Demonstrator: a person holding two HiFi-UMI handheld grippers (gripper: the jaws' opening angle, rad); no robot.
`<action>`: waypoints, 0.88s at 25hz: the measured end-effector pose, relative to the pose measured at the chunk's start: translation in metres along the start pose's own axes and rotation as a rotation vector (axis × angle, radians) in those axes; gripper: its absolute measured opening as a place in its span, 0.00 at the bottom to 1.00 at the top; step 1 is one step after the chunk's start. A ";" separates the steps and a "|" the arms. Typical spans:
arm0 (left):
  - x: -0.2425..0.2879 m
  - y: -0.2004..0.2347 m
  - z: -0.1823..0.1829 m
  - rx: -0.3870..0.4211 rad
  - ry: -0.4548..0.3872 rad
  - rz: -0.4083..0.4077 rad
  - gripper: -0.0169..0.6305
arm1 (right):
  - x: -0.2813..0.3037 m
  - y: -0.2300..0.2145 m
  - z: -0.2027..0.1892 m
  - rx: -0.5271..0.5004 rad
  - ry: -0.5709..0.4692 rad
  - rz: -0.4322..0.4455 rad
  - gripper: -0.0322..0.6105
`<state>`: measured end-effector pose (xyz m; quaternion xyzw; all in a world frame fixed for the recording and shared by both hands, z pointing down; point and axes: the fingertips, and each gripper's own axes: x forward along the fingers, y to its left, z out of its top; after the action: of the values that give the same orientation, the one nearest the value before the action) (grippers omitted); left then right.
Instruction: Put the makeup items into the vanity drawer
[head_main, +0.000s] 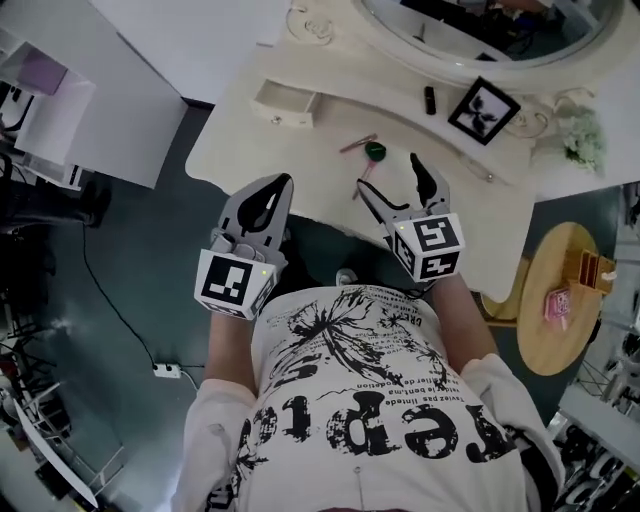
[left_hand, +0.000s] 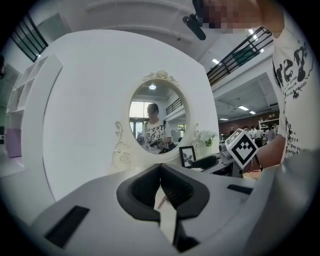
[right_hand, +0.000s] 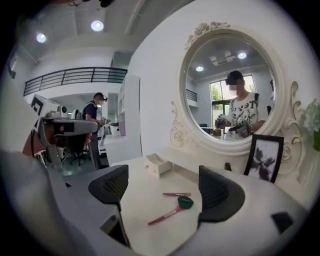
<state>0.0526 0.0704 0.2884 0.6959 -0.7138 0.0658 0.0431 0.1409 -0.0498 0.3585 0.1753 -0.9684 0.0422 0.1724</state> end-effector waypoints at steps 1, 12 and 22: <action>0.011 0.008 -0.001 0.001 0.004 -0.030 0.05 | 0.010 -0.004 -0.006 0.014 0.032 -0.022 0.74; 0.128 0.071 -0.017 -0.012 0.034 -0.410 0.05 | 0.087 -0.043 -0.078 0.211 0.341 -0.278 0.71; 0.190 0.076 -0.056 -0.050 0.098 -0.649 0.05 | 0.124 -0.041 -0.149 0.412 0.579 -0.409 0.65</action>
<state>-0.0298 -0.1068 0.3701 0.8817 -0.4534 0.0647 0.1131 0.0941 -0.1076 0.5420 0.3761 -0.7961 0.2477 0.4042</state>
